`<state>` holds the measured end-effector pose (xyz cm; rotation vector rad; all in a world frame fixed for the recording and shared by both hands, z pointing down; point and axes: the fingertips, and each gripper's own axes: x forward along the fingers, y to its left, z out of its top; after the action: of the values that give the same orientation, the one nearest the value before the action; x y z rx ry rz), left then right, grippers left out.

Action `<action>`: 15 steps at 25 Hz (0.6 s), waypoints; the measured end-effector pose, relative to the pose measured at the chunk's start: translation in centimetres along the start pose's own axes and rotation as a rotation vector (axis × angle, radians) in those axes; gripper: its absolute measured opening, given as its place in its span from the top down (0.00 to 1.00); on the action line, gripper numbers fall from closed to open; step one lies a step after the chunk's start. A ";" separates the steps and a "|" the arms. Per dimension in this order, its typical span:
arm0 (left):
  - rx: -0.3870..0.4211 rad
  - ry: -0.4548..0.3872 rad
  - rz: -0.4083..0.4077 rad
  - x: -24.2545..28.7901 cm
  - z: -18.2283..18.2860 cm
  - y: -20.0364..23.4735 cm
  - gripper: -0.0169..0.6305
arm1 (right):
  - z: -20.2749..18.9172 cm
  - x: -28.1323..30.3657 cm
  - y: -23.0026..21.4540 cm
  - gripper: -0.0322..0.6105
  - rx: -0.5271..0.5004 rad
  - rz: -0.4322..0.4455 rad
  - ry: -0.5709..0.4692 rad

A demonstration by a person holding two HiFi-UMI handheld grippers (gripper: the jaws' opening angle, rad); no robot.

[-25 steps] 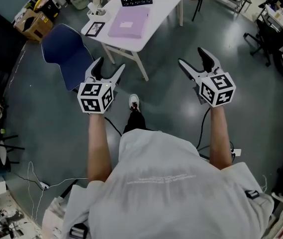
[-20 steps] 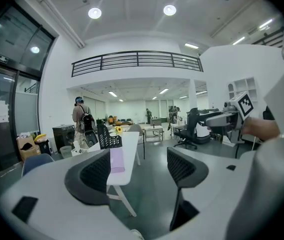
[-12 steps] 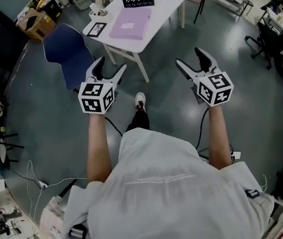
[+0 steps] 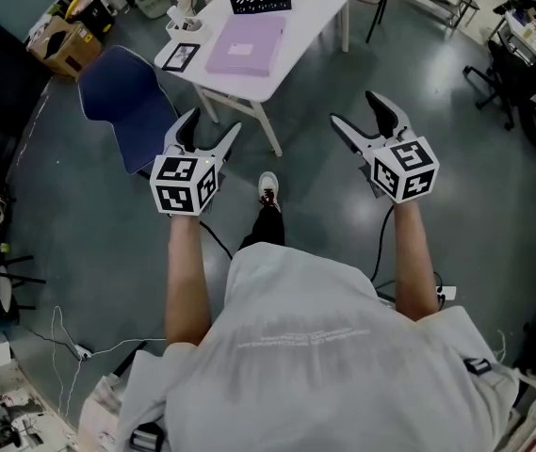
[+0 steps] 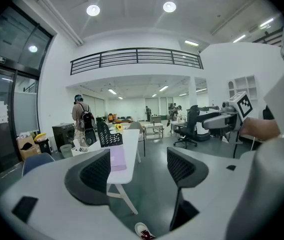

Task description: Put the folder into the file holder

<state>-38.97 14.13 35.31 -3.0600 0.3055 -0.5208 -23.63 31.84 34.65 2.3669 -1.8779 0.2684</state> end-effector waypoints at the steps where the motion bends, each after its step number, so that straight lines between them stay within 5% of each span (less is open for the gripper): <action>1: -0.002 0.003 -0.001 0.3 -0.1 0.2 0.41 | -0.1 0.3 -0.1 0.39 -0.003 0.000 0.003; 15: -0.073 0.054 -0.009 9.1 -1.6 6.9 0.41 | -1.4 9.6 -4.4 0.40 0.019 0.006 0.082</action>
<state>-32.35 5.54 39.45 -3.1230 0.3199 -0.6068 -17.35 23.95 38.04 2.3249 -1.8538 0.3789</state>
